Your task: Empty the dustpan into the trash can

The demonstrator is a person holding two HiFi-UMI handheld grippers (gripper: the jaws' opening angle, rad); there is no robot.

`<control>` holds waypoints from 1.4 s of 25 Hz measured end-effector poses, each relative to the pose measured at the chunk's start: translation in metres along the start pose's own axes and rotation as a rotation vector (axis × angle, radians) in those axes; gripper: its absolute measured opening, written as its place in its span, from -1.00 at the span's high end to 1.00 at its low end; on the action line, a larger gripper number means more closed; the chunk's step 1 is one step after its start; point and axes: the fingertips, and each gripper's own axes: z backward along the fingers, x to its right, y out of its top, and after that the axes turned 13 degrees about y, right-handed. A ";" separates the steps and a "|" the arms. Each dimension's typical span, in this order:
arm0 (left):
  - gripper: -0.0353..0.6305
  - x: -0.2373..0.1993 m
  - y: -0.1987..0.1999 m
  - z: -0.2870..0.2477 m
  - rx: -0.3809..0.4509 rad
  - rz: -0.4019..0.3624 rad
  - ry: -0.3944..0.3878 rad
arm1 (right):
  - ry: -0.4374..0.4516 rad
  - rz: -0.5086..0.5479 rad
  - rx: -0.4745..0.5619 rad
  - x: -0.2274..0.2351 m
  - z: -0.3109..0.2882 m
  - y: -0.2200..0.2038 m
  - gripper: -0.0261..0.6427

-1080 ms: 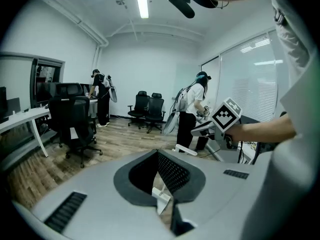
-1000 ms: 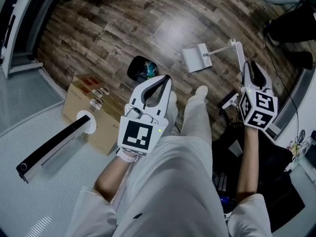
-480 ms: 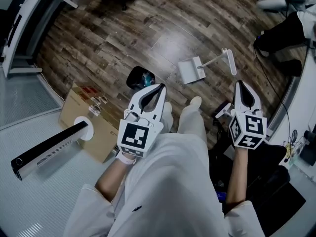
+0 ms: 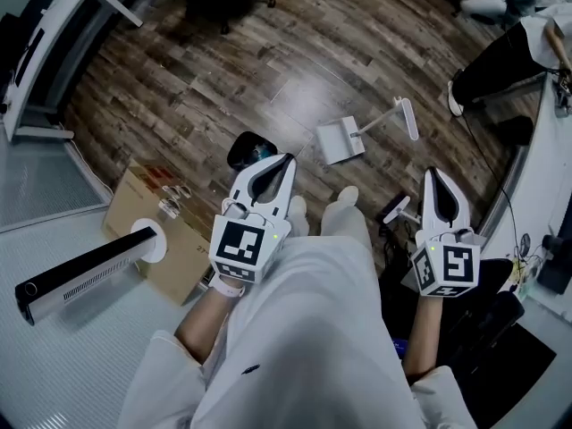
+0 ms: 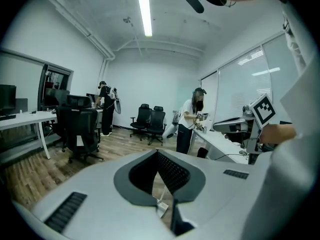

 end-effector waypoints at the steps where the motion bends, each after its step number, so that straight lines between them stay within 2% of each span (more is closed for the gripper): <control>1: 0.88 -0.002 0.001 0.003 0.003 0.001 0.000 | 0.006 0.002 0.007 -0.004 0.003 0.003 0.89; 6: 0.88 -0.006 0.004 0.012 0.013 0.014 0.010 | 0.043 0.003 0.007 -0.021 0.008 0.004 0.89; 11: 0.88 -0.004 0.008 0.017 0.032 0.003 0.004 | 0.094 -0.062 0.002 -0.029 0.007 -0.003 0.89; 16: 0.88 0.000 0.003 0.018 0.028 -0.011 -0.005 | 0.121 -0.027 0.025 -0.039 0.012 0.012 0.89; 21: 0.88 0.003 0.007 0.015 0.039 -0.045 -0.006 | 0.169 -0.005 0.018 -0.047 0.008 0.010 0.89; 25: 0.88 -0.005 0.014 0.017 0.034 -0.026 0.014 | 0.208 0.026 -0.004 -0.055 0.003 0.008 0.89; 31: 0.88 0.000 0.017 0.017 0.035 -0.014 -0.009 | 0.242 0.037 0.001 -0.067 -0.001 0.009 0.89; 35: 0.88 -0.003 0.023 0.018 0.049 0.021 -0.007 | 0.285 0.046 -0.003 -0.076 -0.009 0.006 0.89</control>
